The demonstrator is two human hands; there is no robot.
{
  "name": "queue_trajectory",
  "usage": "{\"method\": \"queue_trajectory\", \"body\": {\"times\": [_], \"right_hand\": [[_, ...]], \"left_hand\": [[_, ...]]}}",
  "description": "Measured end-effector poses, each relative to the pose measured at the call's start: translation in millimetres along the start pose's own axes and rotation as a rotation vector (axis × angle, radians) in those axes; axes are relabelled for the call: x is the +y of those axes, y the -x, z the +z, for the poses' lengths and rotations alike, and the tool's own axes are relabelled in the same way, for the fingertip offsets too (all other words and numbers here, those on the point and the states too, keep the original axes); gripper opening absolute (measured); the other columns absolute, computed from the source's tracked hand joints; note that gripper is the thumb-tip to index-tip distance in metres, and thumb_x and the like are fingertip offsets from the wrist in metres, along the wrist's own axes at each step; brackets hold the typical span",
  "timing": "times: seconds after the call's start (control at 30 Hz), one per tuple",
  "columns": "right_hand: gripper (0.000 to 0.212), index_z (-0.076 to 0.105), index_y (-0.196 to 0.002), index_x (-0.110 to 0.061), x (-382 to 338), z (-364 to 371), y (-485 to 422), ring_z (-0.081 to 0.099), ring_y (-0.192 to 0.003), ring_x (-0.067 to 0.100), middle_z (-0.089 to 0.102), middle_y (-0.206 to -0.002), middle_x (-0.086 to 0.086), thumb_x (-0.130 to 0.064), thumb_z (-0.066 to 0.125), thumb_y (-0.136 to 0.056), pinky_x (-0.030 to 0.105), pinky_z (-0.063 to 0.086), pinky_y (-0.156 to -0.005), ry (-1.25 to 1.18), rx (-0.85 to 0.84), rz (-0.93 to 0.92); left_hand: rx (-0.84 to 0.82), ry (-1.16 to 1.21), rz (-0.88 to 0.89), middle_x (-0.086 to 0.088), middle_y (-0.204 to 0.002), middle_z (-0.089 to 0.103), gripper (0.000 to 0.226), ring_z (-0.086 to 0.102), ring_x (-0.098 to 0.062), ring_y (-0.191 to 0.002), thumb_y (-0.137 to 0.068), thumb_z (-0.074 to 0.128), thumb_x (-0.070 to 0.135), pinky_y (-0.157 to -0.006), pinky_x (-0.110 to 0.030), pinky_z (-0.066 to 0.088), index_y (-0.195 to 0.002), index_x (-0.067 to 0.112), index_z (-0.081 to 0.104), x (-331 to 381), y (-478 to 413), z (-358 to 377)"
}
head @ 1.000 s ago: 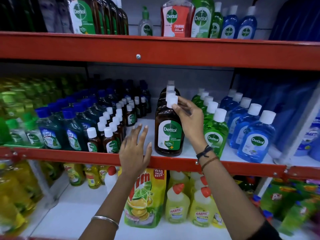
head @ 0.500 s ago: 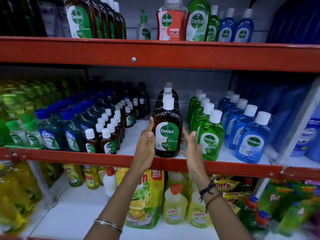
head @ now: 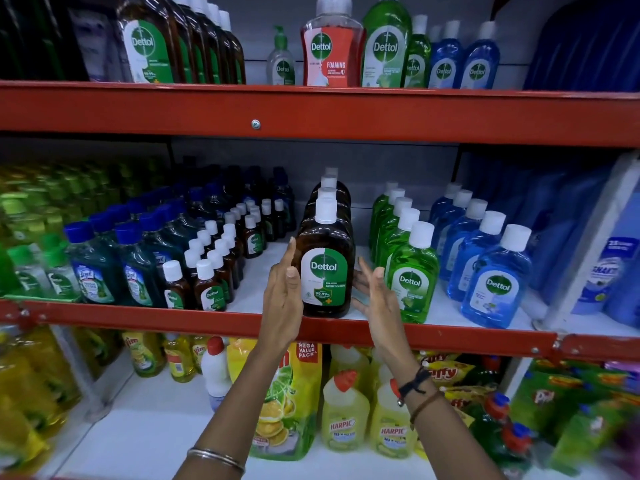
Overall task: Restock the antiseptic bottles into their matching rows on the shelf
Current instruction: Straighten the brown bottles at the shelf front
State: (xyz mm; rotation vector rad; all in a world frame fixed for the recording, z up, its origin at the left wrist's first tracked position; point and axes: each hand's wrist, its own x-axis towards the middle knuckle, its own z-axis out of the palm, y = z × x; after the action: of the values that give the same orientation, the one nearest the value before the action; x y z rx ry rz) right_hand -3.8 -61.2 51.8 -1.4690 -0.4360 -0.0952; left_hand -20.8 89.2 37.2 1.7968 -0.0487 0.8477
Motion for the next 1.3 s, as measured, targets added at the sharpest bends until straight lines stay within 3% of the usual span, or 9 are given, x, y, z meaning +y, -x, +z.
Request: {"method": "queue_trajectory", "body": {"times": [0.13,0.23,0.3,0.43,0.6,0.93,1.17,1.23,1.3], "right_hand": [[0.061,0.049,-0.13,-0.038,4,-20,21,0.051,-0.126,0.005,0.055,-0.136,-0.004,-0.074,0.032,-0.084,0.018,0.041,-0.103,0.065,0.213,-0.277],[0.067,0.049,-0.135,-0.024,8,-47,29,0.044,-0.132,0.005,0.051,-0.14,-0.003,-0.069,0.029,-0.089,0.015,0.035,-0.105,0.046,0.428,-0.368],[0.073,0.043,-0.139,-0.027,10,-61,25,0.037,-0.137,0.004,0.044,-0.148,-0.007,-0.074,0.029,-0.085,0.026,0.031,-0.114,0.019,0.473,-0.268],[0.104,0.031,-0.145,-0.032,11,-78,13,0.033,-0.14,0.007,0.034,-0.155,-0.006,-0.095,0.028,-0.062,0.043,0.028,-0.118,-0.023,0.334,-0.009],[0.111,0.038,-0.142,-0.033,6,-93,4,0.045,-0.122,-0.009,0.045,-0.147,-0.008,-0.099,0.028,-0.053,0.02,0.037,-0.102,-0.078,0.165,0.048],[0.117,0.037,-0.144,-0.029,0,-104,1,0.041,-0.134,0.008,0.043,-0.149,-0.003,-0.1,0.027,-0.052,0.035,0.028,-0.117,-0.082,0.066,0.105],[0.115,0.038,-0.143,-0.031,-2,-106,1,0.04,-0.135,0.009,0.043,-0.15,-0.001,-0.1,0.026,-0.052,0.037,0.026,-0.118,-0.102,0.046,0.122],[0.115,0.036,-0.143,-0.034,-4,-106,2,0.039,-0.135,0.008,0.041,-0.151,-0.003,-0.101,0.025,-0.051,0.032,0.026,-0.117,-0.091,0.027,0.118],[0.107,0.033,-0.14,-0.043,-8,-107,7,0.036,-0.136,0.006,0.037,-0.152,-0.006,-0.101,0.025,-0.051,0.026,0.027,-0.113,-0.082,0.023,0.094]], "left_hand": [[0.236,0.0,0.228,0.004,-0.136,0.041,0.054,0.035,0.014,-0.126,-0.099,0.025,0.052,-0.099,-0.004,0.028,-0.14,0.023,0.045,13,17,23],[0.076,0.085,0.333,0.006,-0.133,0.047,0.057,0.043,-0.002,-0.128,-0.1,0.022,0.059,-0.102,-0.015,0.035,-0.134,0.022,0.049,30,31,57],[-0.092,0.129,0.26,0.02,-0.135,0.044,0.06,0.042,-0.001,-0.129,-0.096,0.019,0.067,-0.105,-0.018,0.035,-0.135,0.031,0.047,41,34,80],[-0.225,0.199,-0.035,0.023,-0.148,0.032,0.069,0.03,0.007,-0.136,-0.085,0.017,0.079,-0.119,-0.037,0.028,-0.144,0.044,0.027,45,25,113],[-0.244,0.219,-0.111,0.01,-0.155,0.033,0.069,0.032,-0.007,-0.142,-0.077,0.018,0.091,-0.118,-0.049,0.03,-0.137,0.058,0.029,42,24,122],[-0.214,0.165,-0.144,0.04,-0.137,0.026,0.085,0.03,0.002,-0.137,-0.07,0.012,0.095,-0.119,-0.044,0.029,-0.142,0.051,0.026,52,32,120],[-0.182,0.124,-0.15,0.027,-0.145,0.028,0.086,0.028,-0.001,-0.14,-0.073,0.012,0.093,-0.119,-0.045,0.028,-0.144,0.048,0.025,55,35,125],[-0.165,0.096,-0.128,0.029,-0.142,0.027,0.085,0.027,0.01,-0.135,-0.073,0.011,0.093,-0.12,-0.038,0.026,-0.144,0.048,0.024,57,38,127],[-0.115,0.083,-0.092,0.022,-0.144,0.026,0.092,0.022,0.027,-0.125,-0.073,0.01,0.092,-0.114,-0.015,0.022,-0.148,0.041,0.023,61,42,132]]}}
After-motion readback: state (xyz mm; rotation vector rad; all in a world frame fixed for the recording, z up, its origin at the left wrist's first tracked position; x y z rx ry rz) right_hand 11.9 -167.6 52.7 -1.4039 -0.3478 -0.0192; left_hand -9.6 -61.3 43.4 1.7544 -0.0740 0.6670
